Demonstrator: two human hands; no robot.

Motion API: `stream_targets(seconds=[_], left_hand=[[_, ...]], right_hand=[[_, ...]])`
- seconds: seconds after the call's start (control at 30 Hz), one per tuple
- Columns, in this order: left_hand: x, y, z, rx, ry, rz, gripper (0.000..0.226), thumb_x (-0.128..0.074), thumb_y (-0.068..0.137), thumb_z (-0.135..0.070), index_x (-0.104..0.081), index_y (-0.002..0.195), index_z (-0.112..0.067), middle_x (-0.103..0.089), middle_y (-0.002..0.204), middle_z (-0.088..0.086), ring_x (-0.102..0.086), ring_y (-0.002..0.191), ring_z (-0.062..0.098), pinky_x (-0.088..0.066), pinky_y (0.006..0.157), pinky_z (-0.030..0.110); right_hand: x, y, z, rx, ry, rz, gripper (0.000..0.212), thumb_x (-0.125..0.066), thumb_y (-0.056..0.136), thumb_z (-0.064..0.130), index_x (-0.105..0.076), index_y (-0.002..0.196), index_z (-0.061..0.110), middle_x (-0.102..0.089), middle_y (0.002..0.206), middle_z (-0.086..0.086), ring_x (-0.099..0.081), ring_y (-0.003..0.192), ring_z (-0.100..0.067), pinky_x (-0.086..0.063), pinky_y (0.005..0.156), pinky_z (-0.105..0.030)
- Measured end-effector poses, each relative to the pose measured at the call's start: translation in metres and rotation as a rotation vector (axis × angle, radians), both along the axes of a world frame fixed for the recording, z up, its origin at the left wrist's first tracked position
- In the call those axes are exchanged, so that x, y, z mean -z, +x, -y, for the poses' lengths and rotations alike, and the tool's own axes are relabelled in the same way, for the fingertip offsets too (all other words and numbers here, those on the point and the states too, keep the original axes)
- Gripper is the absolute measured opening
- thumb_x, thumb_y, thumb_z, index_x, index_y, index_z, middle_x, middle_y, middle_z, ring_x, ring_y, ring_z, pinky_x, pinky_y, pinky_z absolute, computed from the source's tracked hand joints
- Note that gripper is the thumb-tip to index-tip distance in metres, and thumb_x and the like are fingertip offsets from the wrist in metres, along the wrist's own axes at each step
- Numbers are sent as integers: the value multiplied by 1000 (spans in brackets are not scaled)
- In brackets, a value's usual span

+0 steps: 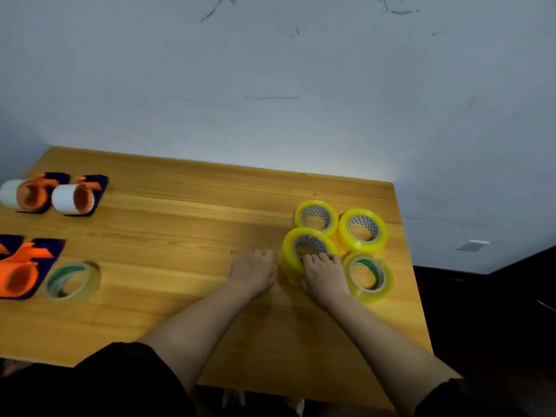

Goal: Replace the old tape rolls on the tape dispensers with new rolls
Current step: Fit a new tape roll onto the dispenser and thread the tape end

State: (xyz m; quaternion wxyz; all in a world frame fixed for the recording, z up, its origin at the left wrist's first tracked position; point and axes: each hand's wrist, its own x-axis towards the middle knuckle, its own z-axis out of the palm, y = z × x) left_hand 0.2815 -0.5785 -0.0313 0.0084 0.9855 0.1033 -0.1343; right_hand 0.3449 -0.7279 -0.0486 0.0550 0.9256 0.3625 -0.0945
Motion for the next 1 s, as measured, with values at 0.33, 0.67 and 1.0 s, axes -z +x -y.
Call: stream_targets(seconds=[0.33,0.67,1.0], left_hand=[[-25,-31,-99,-11,-5,75,34,-43,94,-36,-48,119,-14,-59,120,10,-58,109,30,-47,82,34],[-37,-92,-255,119,40,142,36,-42,95,-39,-49,119,-13,-61,113,8,-61,100,30,-48,75,32],[-27,-126,-311,20,-15,176,34,-44,94,-39,-52,118,-16,-63,106,4,-61,93,24,-51,76,34]], right_hand=[[-35,-23,-93,-65,30,39,41,-53,92,36,-46,125,13,-56,127,-8,-50,120,-25,-36,99,-33],[-46,-88,-220,27,93,34,46,-53,91,40,-49,125,10,-58,126,-11,-52,121,-27,-35,100,-33],[-50,-108,-274,31,109,25,50,-50,93,42,-45,133,12,-57,129,-8,-50,123,-25,-34,101,-33]])
